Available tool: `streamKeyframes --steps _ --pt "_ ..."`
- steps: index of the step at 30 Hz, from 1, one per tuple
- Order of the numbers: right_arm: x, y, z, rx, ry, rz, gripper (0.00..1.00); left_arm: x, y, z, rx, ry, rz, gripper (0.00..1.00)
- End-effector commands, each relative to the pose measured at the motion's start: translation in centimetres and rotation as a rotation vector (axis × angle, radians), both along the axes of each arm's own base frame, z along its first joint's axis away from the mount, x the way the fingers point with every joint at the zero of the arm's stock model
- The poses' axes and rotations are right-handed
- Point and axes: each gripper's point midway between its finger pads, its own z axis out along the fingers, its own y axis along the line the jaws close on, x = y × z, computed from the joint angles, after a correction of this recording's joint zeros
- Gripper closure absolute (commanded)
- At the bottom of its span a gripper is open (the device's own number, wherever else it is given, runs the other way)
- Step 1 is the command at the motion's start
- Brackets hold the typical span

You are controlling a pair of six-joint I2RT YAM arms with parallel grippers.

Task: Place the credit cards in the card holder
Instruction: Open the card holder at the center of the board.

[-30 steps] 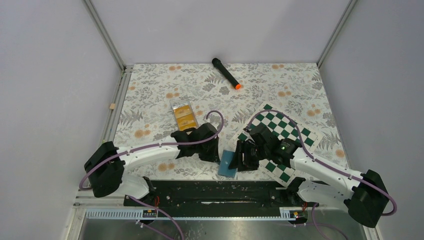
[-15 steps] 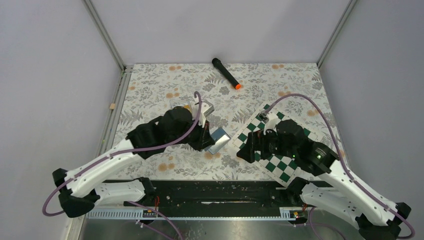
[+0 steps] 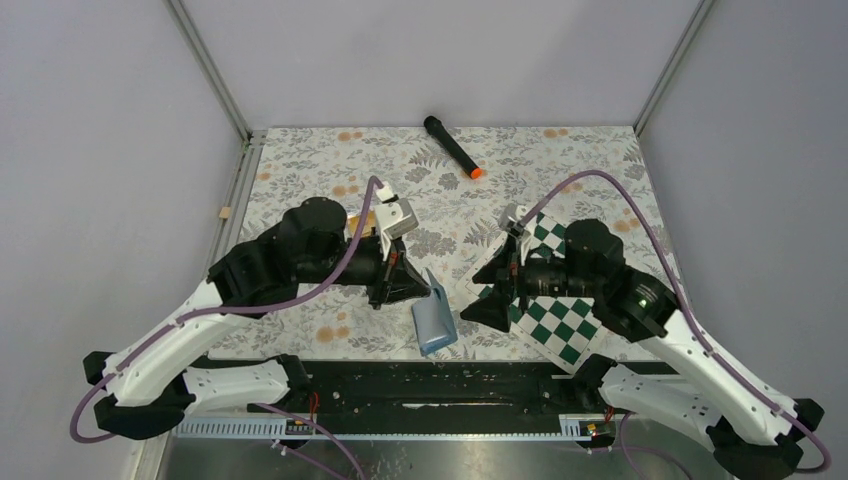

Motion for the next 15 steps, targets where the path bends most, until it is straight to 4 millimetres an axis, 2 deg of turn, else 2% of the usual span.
streamKeyframes --steps 1,5,9,15 --pt "-1.8 2.1 3.8 0.133 -0.011 0.184 0.01 -1.1 -1.4 2.3 -0.072 0.04 -0.081 1.0" --pt "-1.9 2.4 4.2 0.165 0.034 0.168 0.0 0.1 -2.0 1.5 -0.039 0.097 -0.009 1.0" --pt "-1.5 1.4 4.0 0.168 0.033 0.08 0.01 1.1 -2.3 0.4 0.009 0.142 0.061 1.0" --pt "-1.3 0.9 1.6 0.125 0.073 0.032 0.01 1.0 -3.0 0.6 0.007 0.164 0.04 1.0"
